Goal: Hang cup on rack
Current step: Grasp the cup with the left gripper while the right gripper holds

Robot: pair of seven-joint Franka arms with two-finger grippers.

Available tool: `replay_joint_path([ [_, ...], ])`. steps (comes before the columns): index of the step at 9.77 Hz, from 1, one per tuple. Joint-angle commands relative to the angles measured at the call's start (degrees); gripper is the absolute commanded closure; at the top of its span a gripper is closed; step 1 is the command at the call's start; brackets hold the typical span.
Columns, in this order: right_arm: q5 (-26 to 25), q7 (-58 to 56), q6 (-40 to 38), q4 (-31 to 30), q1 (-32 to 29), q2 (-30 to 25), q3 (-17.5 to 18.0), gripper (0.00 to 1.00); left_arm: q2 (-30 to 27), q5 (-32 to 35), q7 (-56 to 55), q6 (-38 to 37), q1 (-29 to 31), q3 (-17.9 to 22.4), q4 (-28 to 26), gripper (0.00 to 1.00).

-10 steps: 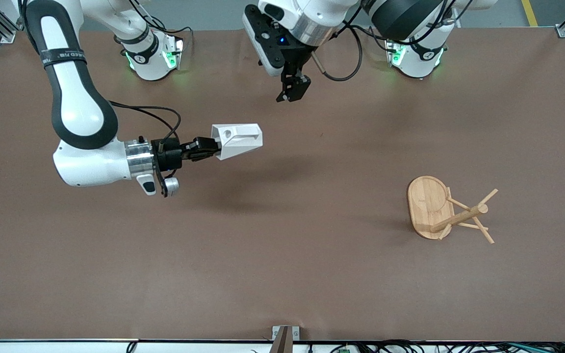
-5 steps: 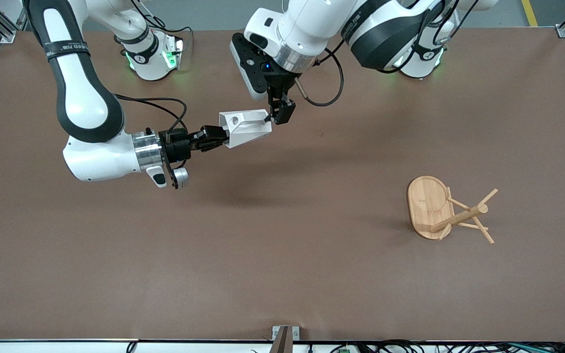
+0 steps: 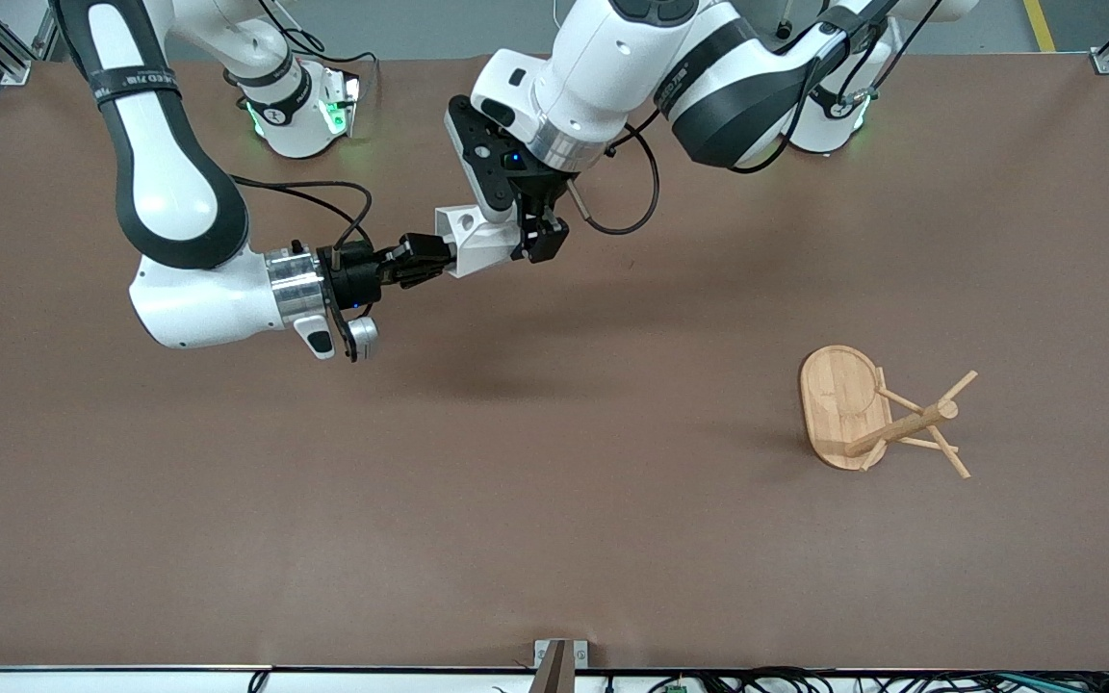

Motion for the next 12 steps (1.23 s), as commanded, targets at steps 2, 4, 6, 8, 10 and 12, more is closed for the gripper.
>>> replay_joint_path([
  [2,1.74,-0.68,0.26,-2.63,0.41,-2.60,-0.40,0.99,1.68,3.38,0.58,0.09,-0.44,-0.10,0.04,0.53],
  [4,1.74,-0.59,0.26,-2.63,0.41,-2.69,-0.40,0.99,1.33,3.39,-1.60,0.09,-0.44,-0.18,0.04,0.97],
  [6,1.74,-0.15,0.17,-2.54,0.41,-2.68,-0.40,0.99,1.33,3.30,-2.93,0.00,-0.44,-0.10,0.04,1.00],
  [8,1.47,0.64,-3.32,-1.75,0.06,-2.42,-0.57,0.01,1.16,3.48,-2.93,-0.52,-0.26,-0.10,0.04,1.00],
  [10,-2.71,0.55,-5.01,-1.66,-2.04,-2.42,-1.10,0.00,0.81,3.74,-2.85,-2.71,-0.26,-0.10,-0.13,1.00],
  [12,-7.12,0.64,-4.84,-1.31,-4.67,-2.42,-1.19,0.00,0.20,3.83,-2.85,-4.39,0.09,-0.10,-0.22,1.00],
])
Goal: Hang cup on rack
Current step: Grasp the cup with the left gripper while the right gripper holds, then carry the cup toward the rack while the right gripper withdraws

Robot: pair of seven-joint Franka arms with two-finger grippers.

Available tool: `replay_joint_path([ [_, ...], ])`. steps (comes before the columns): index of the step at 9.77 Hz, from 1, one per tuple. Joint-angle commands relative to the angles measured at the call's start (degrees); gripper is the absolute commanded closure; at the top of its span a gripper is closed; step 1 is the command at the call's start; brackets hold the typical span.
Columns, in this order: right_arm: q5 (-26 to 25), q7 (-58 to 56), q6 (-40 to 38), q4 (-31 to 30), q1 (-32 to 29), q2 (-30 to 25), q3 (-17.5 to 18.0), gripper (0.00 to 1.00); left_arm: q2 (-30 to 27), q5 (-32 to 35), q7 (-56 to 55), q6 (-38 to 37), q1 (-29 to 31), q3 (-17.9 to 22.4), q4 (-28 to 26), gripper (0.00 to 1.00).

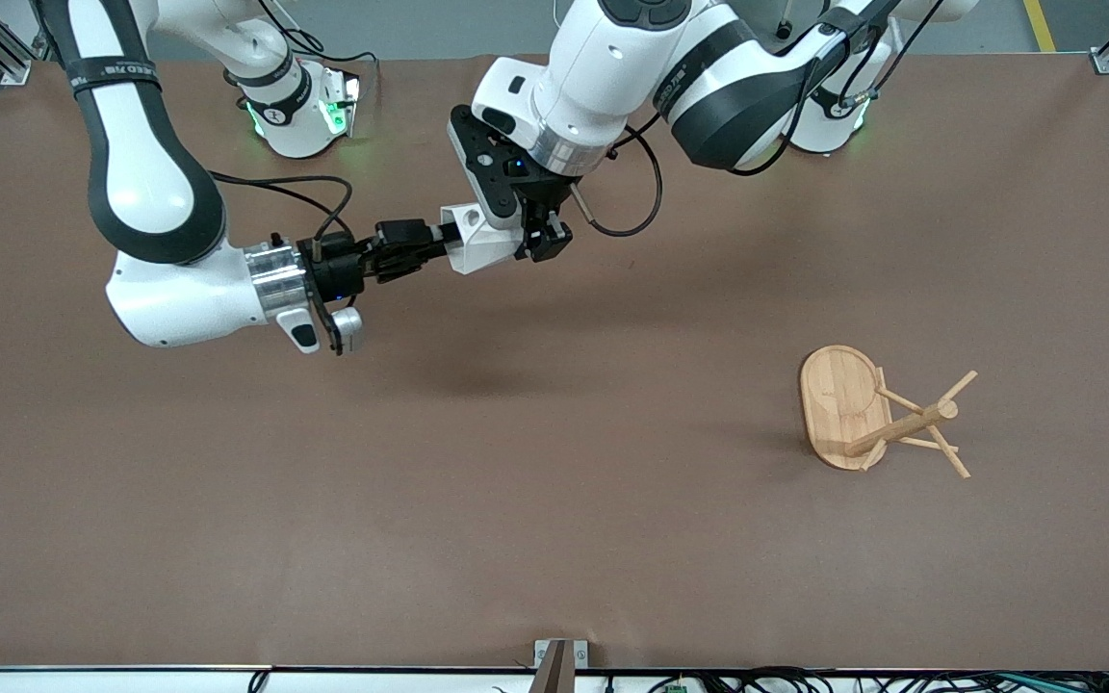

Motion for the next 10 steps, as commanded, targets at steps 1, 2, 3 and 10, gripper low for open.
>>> replay_joint_path([
  [1,-5.10,0.67,-0.10,-0.82,-3.91,-1.64,0.24,0.00,-0.11,1.58,-0.89,-1.87,0.05,0.16,-0.56,1.00],
  [2,-9.39,0.75,-0.01,0.40,-6.71,-1.64,0.24,0.00,-0.20,1.58,-0.98,-2.22,0.40,0.16,-0.65,1.00],
  [3,-14.40,0.75,0.08,1.45,-9.78,-1.64,0.24,0.00,-0.20,1.41,-2.64,-2.22,0.75,0.25,-1.09,1.00],
  [10,-64.64,15.30,5.76,17.36,-18.34,-3.65,-0.29,0.00,-2.48,10.18,-35.69,-13.45,8.74,1.12,-1.79,1.00],
])
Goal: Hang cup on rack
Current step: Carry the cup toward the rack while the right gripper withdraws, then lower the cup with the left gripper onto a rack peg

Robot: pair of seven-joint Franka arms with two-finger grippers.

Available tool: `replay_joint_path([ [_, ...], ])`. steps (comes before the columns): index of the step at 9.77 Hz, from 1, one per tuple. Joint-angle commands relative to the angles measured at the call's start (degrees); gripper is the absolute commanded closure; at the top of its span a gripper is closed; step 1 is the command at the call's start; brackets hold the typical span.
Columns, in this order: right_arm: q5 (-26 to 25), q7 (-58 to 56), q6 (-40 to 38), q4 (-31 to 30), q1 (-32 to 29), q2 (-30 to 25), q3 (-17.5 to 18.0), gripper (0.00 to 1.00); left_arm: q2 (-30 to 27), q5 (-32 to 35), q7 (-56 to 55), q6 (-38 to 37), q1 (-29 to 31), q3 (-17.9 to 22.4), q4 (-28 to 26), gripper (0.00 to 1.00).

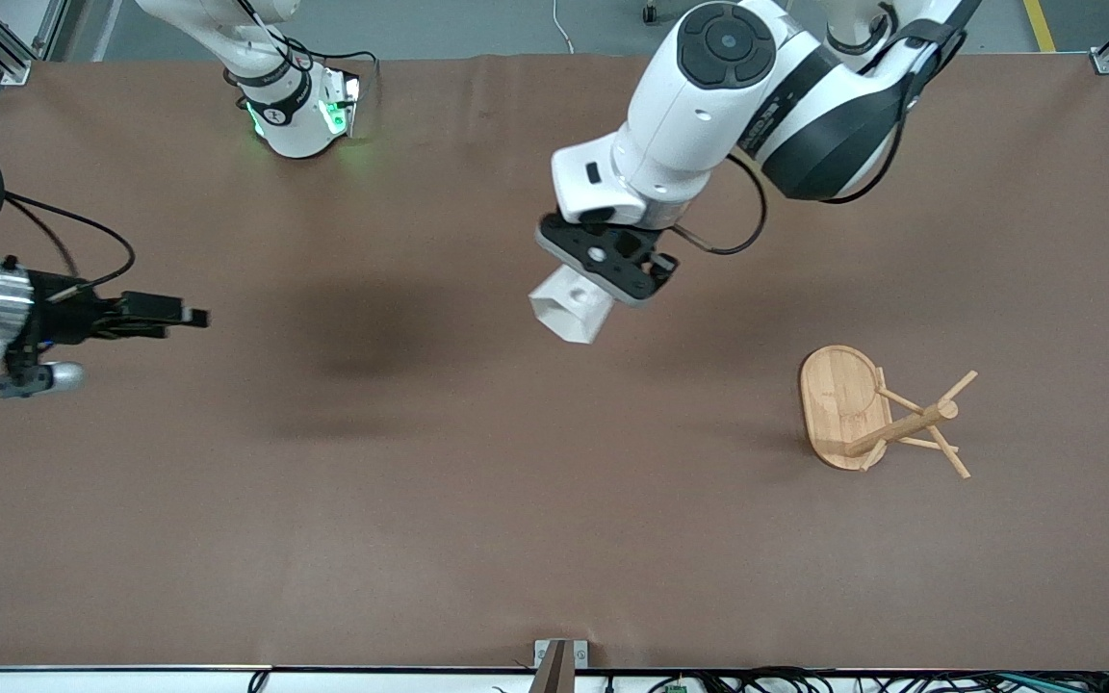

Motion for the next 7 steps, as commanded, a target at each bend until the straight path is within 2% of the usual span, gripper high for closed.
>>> replay_joint_path([
  [1,-12.06,6.38,5.88,1.95,0.36,-3.29,0.68,0.00,-0.89,2.59,-3.18,-4.15,3.92,0.36,-2.28,1.00],
  [3,-12.18,6.66,2.69,1.78,-1.56,-7.50,0.16,0.00,-1.50,1.89,-2.56,-3.82,6.42,1.57,-4.73,1.00],
  [5,-12.62,6.57,-2.84,1.69,-2.89,-11.98,-0.11,0.00,-4.83,-0.81,1.98,0.63,6.33,8.14,-11.65,1.00],
  [7,-17.43,8.14,-7.86,1.96,-2.02,-15.94,-0.46,0.00,-10.71,-10.20,13.20,10.02,6.42,16.06,-21.92,1.00],
])
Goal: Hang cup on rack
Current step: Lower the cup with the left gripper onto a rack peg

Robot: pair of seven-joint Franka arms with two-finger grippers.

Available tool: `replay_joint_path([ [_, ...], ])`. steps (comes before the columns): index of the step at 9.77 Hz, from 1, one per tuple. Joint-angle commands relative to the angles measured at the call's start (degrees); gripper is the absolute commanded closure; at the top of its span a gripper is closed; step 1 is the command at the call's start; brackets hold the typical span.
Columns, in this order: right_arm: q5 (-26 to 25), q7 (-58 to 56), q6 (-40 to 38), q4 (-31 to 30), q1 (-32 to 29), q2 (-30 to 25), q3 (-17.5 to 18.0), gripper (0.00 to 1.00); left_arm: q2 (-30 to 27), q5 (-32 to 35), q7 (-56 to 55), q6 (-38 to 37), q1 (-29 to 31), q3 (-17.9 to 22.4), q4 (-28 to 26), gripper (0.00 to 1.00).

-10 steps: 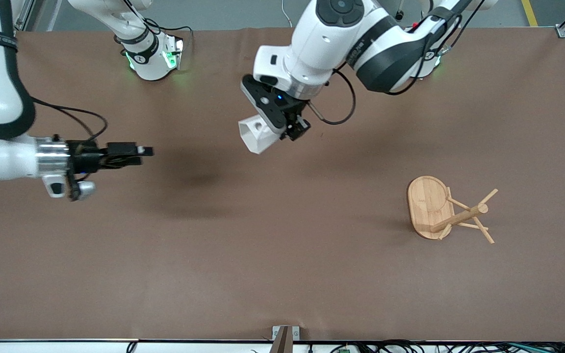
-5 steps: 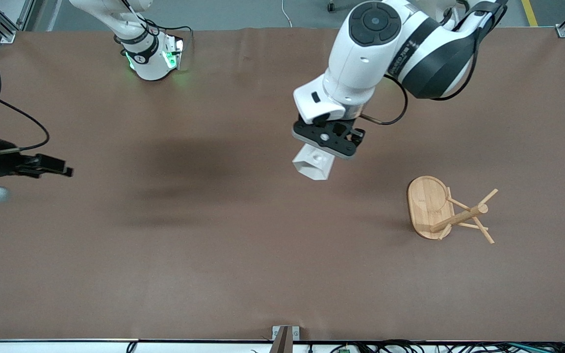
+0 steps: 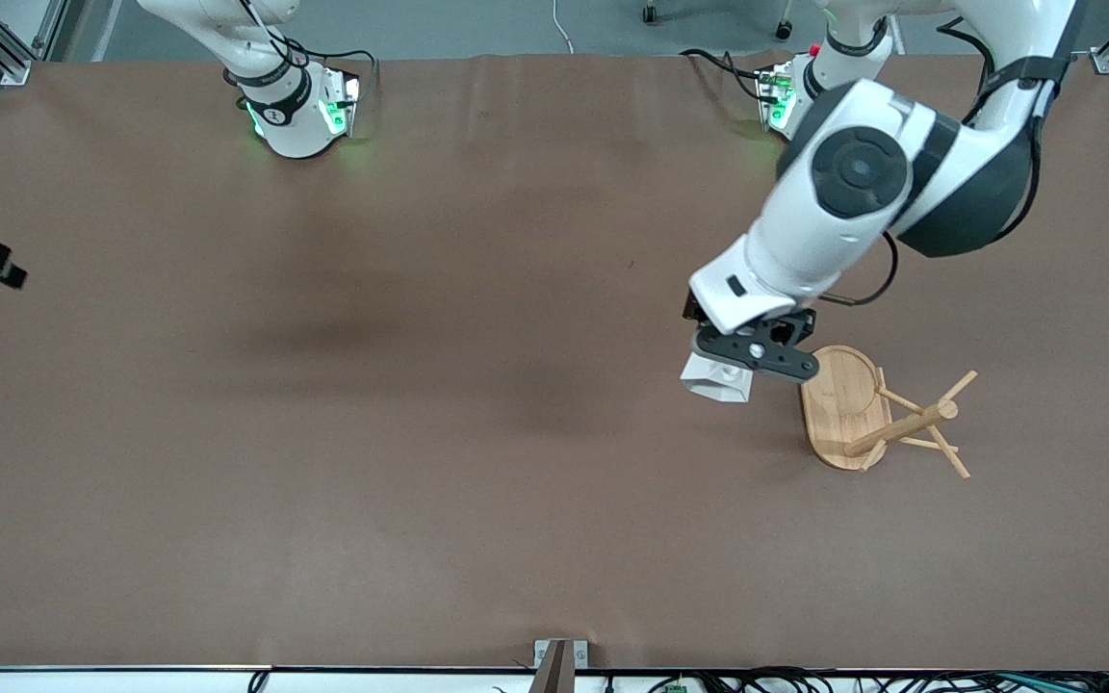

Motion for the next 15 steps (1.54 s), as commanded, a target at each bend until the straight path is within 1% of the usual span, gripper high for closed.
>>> replay_joint_path([
  [1,-2.87,6.61,-1.78,-0.92,0.35,-3.68,0.84,0.00,-6.99,-5.47,11.00,6.40,0.10,7.17,-12.05,1.00],
  [2,-2.79,7.44,-2.21,1.61,0.26,-3.50,0.84,0.00,-7.17,-5.92,14.62,6.41,0.10,9.38,-12.68,1.00],
  [3,-2.35,7.97,-3.87,2.33,0.09,-3.33,0.67,0.00,-7.09,-7.05,16.66,7.02,0.19,11.23,-13.47,1.00],
  [4,-2.17,7.98,-4.50,2.08,0.00,-3.41,0.50,0.00,-6.74,-7.50,17.20,8.77,0.36,11.94,-14.35,1.00],
  [6,-0.59,7.89,-4.68,2.25,-0.18,-3.41,0.41,0.00,-6.56,-7.50,18.34,10.62,1.42,12.04,-16.54,0.99],
  [7,-0.76,7.97,-4.68,2.42,0.08,-3.41,0.58,0.00,-6.30,-7.50,19.74,11.50,2.38,12.47,-17.16,0.99],
  [8,-0.50,7.54,-5.29,3.30,-0.26,-3.24,0.49,0.00,-6.12,-7.42,20.62,11.77,2.47,13.35,-17.34,0.99],
  [10,-0.50,7.88,-4.86,3.66,-0.35,-3.24,0.49,0.00,-4.98,-7.42,20.63,13.35,3.44,13.44,-17.52,0.99],
  [15,-0.06,8.15,-5.12,3.57,0.08,-3.06,0.58,0.00,-4.71,-7.42,20.63,13.35,4.14,14.49,-17.43,0.99],
])
